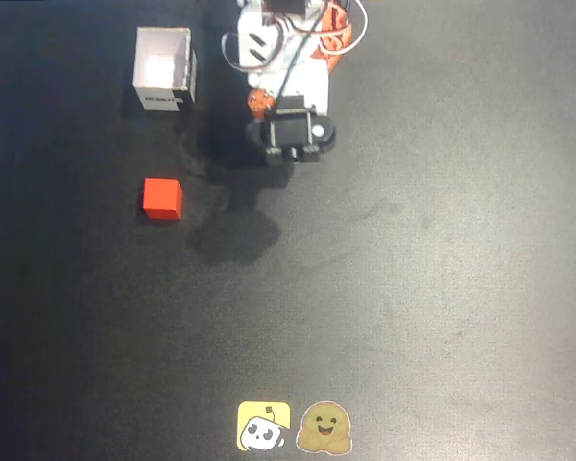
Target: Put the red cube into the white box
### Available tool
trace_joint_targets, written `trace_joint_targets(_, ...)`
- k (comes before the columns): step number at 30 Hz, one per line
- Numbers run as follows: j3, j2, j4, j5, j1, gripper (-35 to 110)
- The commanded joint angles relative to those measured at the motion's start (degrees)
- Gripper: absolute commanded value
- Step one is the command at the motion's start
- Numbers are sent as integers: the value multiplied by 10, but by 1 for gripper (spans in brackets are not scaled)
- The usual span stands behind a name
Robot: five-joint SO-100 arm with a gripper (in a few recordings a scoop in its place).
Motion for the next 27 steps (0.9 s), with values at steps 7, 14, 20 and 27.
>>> trace_joint_targets(7,-201,-222,-40,-62,85,0)
trace_joint_targets(14,-329,-437,-125,-75,154,0)
trace_joint_targets(20,-425,-606,-164,-112,236,0)
trace_joint_targets(27,-481,-716,-224,-120,282,1)
